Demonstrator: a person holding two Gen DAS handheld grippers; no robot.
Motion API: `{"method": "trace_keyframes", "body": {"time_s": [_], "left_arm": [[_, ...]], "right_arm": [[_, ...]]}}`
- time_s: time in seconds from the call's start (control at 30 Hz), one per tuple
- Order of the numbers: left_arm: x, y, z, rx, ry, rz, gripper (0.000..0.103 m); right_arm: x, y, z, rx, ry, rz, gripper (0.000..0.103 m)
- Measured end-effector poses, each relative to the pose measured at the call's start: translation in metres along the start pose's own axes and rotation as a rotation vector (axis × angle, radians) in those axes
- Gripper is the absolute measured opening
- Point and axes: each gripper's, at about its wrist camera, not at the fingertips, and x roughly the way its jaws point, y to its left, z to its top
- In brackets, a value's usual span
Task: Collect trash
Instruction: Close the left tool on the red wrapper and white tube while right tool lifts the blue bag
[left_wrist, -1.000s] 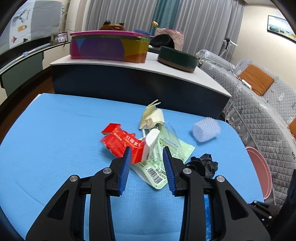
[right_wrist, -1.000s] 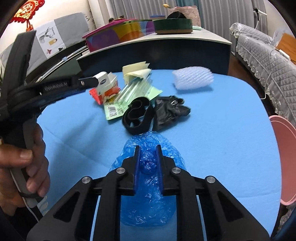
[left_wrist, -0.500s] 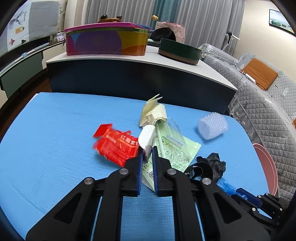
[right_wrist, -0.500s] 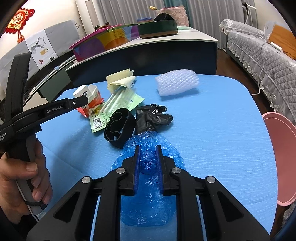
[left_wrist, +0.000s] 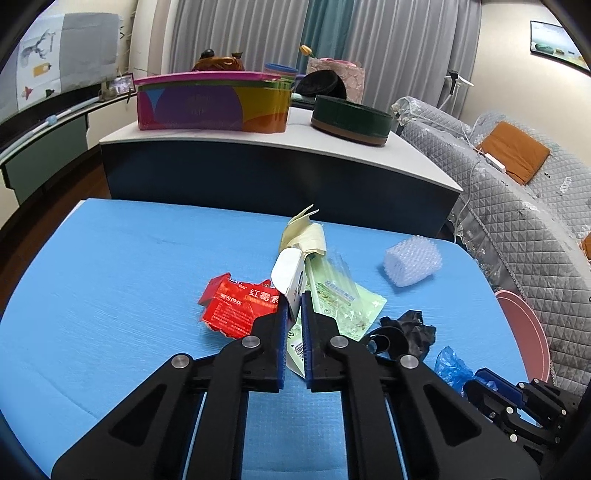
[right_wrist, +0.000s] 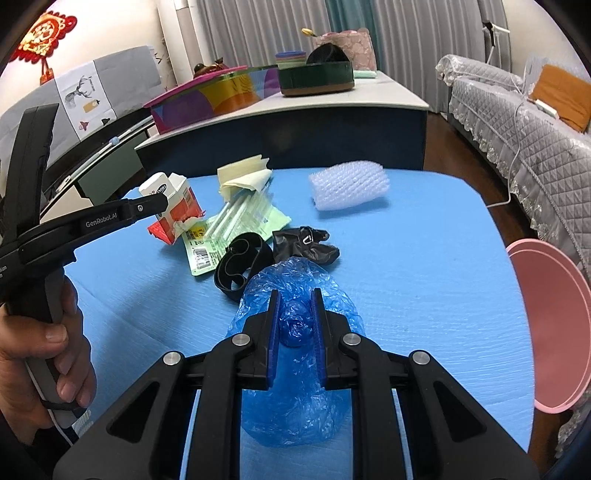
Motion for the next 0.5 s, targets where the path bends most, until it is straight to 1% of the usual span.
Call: {"method": "trace_keyframes", "body": {"time_s": [0.5], "left_arm": [[-0.031,-0.005,-0.003,-0.002,-0.036,-0.024,0.007]], "right_arm": [[-0.035,0.0,0.004,-0.017,-0.065,-0.049,0.016]]}}
